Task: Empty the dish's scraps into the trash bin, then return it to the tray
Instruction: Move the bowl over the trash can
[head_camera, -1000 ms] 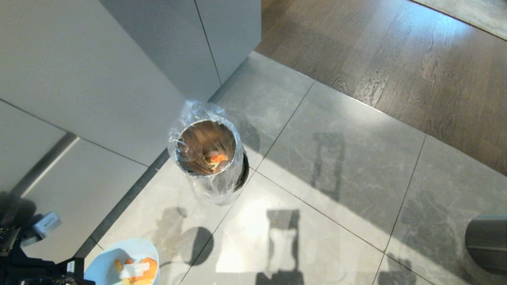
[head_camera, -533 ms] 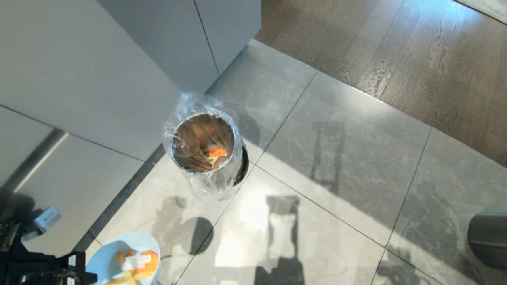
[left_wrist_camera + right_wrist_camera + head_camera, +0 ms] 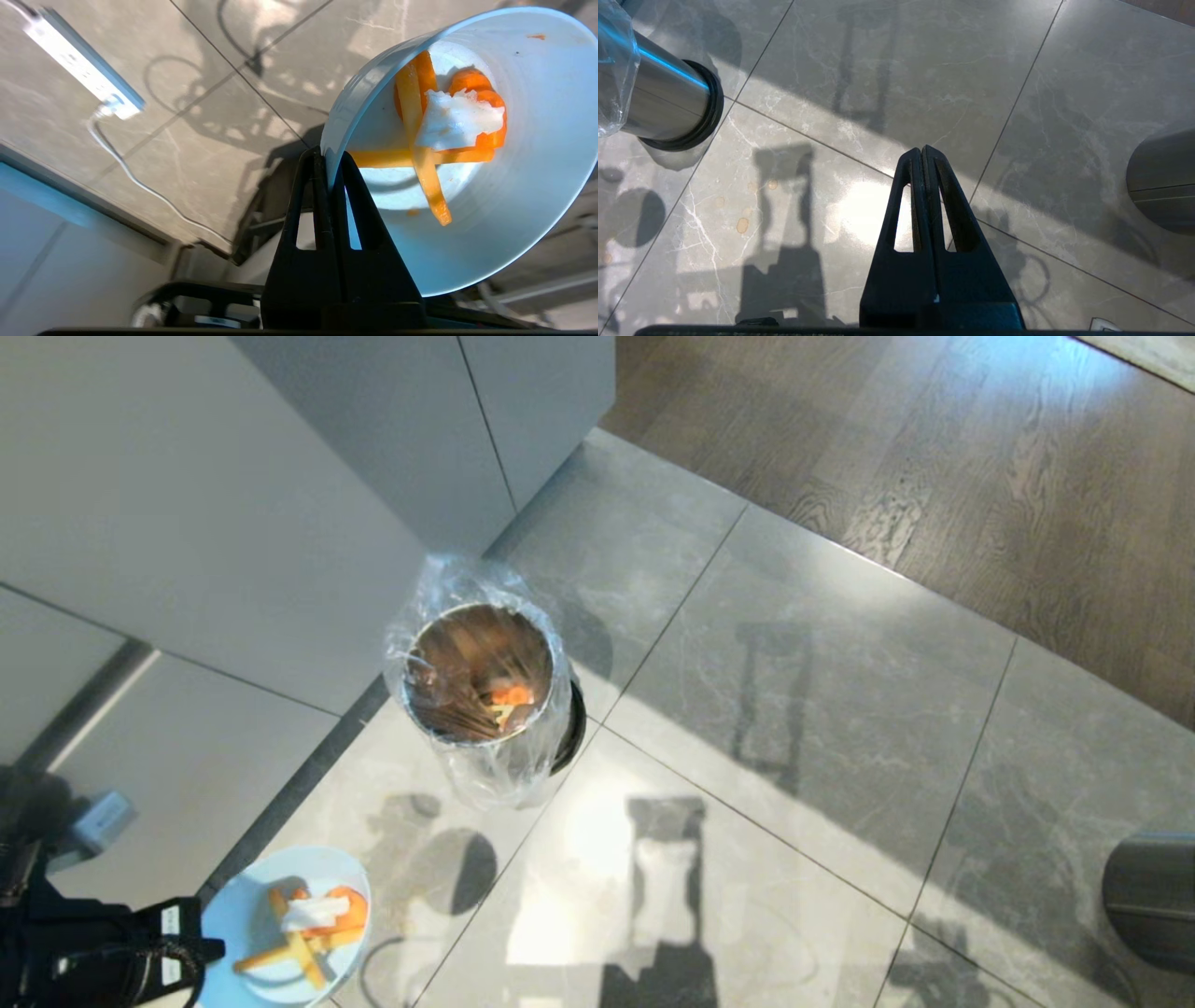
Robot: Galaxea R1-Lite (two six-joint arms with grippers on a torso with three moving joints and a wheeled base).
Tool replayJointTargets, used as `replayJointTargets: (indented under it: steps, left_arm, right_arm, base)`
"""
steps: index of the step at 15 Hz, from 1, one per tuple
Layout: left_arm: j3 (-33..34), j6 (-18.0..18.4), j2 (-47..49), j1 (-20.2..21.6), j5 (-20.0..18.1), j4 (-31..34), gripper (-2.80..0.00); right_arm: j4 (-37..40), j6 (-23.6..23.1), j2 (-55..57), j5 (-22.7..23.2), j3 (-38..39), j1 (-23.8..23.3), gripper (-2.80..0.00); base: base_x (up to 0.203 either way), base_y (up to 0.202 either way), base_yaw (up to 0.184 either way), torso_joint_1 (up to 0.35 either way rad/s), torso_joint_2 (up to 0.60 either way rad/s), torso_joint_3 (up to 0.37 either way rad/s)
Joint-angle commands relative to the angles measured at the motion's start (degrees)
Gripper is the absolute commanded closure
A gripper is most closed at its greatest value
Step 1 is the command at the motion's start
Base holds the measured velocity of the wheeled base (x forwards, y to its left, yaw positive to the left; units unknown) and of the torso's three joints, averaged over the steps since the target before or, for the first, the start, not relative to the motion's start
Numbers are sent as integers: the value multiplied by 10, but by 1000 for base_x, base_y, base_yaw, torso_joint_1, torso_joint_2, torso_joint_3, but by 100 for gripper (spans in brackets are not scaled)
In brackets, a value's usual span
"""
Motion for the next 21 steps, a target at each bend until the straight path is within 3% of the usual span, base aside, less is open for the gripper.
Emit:
replayJointTargets:
  steps: [1,6,11,14,16,18,21]
  left_arm:
    - [-1,46,-1,0,10,-9,0]
    - [0,180,41,2,18,-136,0]
    - [4,220,85,3,16,-316,0]
    - [-7,281,92,30,17,-343,0]
    - [-29,343,103,68,16,-352,0]
    - [-47,363,127,70,15,-368,0]
    - [-66,403,182,72,14,-446,0]
  right_arm:
    - [0,0,0,0,0,0,0]
    - [0,0,0,0,0,0,0]
    - [0,0,0,0,0,0,0]
    - [0,0,0,0,0,0,0]
    - [0,0,0,0,0,0,0]
    - [0,0,0,0,0,0,0]
    - [0,0,0,0,0,0,0]
  base:
    - [0,0,0,0,0,0]
    - [0,0,0,0,0,0]
    - [0,0,0,0,0,0]
    - [0,0,0,0,0,0]
    - [0,0,0,0,0,0]
    - [0,0,0,0,0,0]
    - [0,0,0,0,0,0]
